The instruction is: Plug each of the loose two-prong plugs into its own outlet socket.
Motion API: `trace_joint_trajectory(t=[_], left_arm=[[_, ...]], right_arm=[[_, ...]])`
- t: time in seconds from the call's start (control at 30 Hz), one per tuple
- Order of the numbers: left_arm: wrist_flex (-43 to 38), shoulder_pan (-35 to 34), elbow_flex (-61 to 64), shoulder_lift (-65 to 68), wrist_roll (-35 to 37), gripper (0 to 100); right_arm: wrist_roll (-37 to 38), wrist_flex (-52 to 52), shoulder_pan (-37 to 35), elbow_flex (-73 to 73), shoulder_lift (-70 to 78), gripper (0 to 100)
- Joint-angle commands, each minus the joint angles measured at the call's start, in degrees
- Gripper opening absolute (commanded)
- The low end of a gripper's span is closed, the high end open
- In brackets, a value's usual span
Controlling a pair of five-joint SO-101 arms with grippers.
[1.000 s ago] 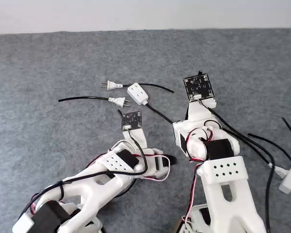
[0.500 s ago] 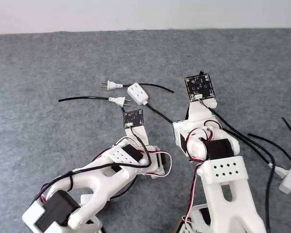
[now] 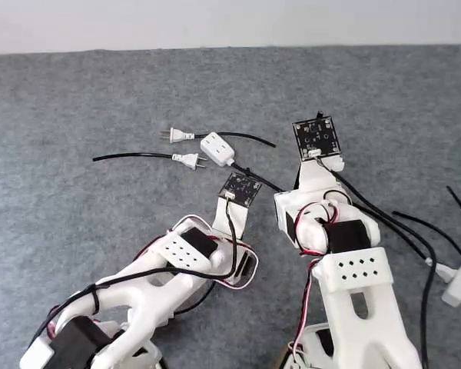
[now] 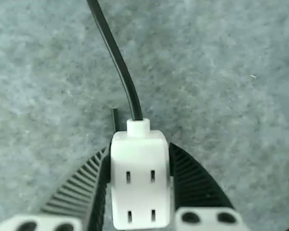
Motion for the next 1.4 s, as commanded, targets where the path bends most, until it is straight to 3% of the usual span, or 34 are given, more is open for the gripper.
trace_joint_trajectory(t=[0.0,0.17,0.27,0.4,0.63,0.93,1.2,1.37], left_arm=[[-1.14,-0.97,-0.48,-2.29,3.78,8],[-4.04,-0.7,1.54,-1.23,11.52,24],[-4.22,-0.53,1.45,-0.62,15.3,27],[-4.22,0.97,0.66,-0.44,21.98,22],[-4.04,2.55,0.57,-0.44,22.42,6],[-2.55,1.14,-1.01,-0.18,22.51,3],[0.53,-4.31,-12.0,14.33,22.68,3],[2.02,-6.07,-16.04,16.62,22.68,3]], right_arm=[[-0.53,-0.92,0.04,-0.79,0.13,0.9],[-0.26,-0.22,-0.04,-0.88,0.13,0.9],[-0.35,2.42,-0.04,-2.46,0.4,0.9],[-0.53,5.05,0.31,-6.68,6.02,0.9],[-0.79,10.24,1.98,-16.18,19.12,0.9],[-1.76,10.59,2.77,-16.44,18.07,0.9],[-1.67,10.77,2.68,-16.53,18.07,0.9],[0.0,12.0,2.68,-16.79,18.15,0.9]])
